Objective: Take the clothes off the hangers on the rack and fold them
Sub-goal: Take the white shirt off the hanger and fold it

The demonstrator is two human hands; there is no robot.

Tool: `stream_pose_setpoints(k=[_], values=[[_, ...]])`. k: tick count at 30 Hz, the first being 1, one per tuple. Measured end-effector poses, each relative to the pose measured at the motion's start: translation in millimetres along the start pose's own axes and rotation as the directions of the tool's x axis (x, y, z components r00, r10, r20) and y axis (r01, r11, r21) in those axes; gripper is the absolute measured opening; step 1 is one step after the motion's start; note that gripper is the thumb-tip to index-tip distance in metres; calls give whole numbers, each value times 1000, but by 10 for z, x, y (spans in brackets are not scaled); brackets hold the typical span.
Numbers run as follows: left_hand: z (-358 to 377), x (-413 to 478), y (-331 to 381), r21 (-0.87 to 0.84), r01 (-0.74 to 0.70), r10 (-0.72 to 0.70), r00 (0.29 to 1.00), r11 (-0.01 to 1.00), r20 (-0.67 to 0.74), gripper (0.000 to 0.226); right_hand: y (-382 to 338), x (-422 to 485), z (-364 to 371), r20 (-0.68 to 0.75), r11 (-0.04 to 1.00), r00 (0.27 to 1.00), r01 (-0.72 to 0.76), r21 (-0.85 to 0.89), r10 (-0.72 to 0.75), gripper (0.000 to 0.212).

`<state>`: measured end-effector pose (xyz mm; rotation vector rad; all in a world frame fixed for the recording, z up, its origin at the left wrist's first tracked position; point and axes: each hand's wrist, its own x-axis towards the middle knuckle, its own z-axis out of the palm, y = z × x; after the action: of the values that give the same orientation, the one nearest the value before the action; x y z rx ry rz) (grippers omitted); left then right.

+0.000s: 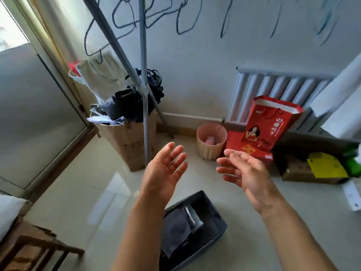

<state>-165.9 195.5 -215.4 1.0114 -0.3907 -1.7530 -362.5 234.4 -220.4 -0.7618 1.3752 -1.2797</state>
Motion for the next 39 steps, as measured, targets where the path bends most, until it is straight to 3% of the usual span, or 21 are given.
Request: stream_pose_setpoints(k=[11, 21, 27, 29, 31, 33, 34, 35, 37, 39], values=[[1181, -321, -117, 59, -24, 10, 974, 998, 228, 20, -874, -502, -881, -237, 963, 934, 268, -29, -267, 17], [2423, -598, -677, 158, -160, 79, 901, 974, 426, 21, -1755, -725, -2102, -378, 848, 762, 505, -161, -526, 13], [2844, -696, -958, 196, -208, 94, 877, 958, 471, 26, -1942, -658, -2652, -398, 797, 692, 545, -258, -602, 11], [2954, -733, -1043, 218, -230, 99, 869, 949, 484, 25, -2058, -567, -2864, -406, 747, 627, 561, -357, -665, 6], [3021, -765, -1104, 233, -239, 99, 867, 943, 487, 25, -2240, -417, -3087, -420, 620, 458, 536, -574, -784, 12], [3075, -797, -1158, 231, -243, 105, 869, 942, 484, 25, -2504, -238, -3288, -363, 445, 275, 364, -818, -890, 16], [3086, -807, -1174, 233, -239, 103, 872, 943, 479, 26, -2641, -147, -3365, -326, 384, 251, 236, -893, -912, 18], [3095, -812, -1191, 234, -236, 101, 875, 943, 474, 26, -2768, -54, -3437, -305, 347, 284, 110, -931, -909, 21], [3113, -831, -1213, 233, -237, 108, 882, 943, 459, 26, -2960, 156, -3564, -342, 339, 460, -93, -936, -820, 37], [3118, -845, -1227, 235, -241, 116, 888, 942, 445, 26, -3040, 301, -3640, -410, 396, 626, -171, -902, -664, 57]])
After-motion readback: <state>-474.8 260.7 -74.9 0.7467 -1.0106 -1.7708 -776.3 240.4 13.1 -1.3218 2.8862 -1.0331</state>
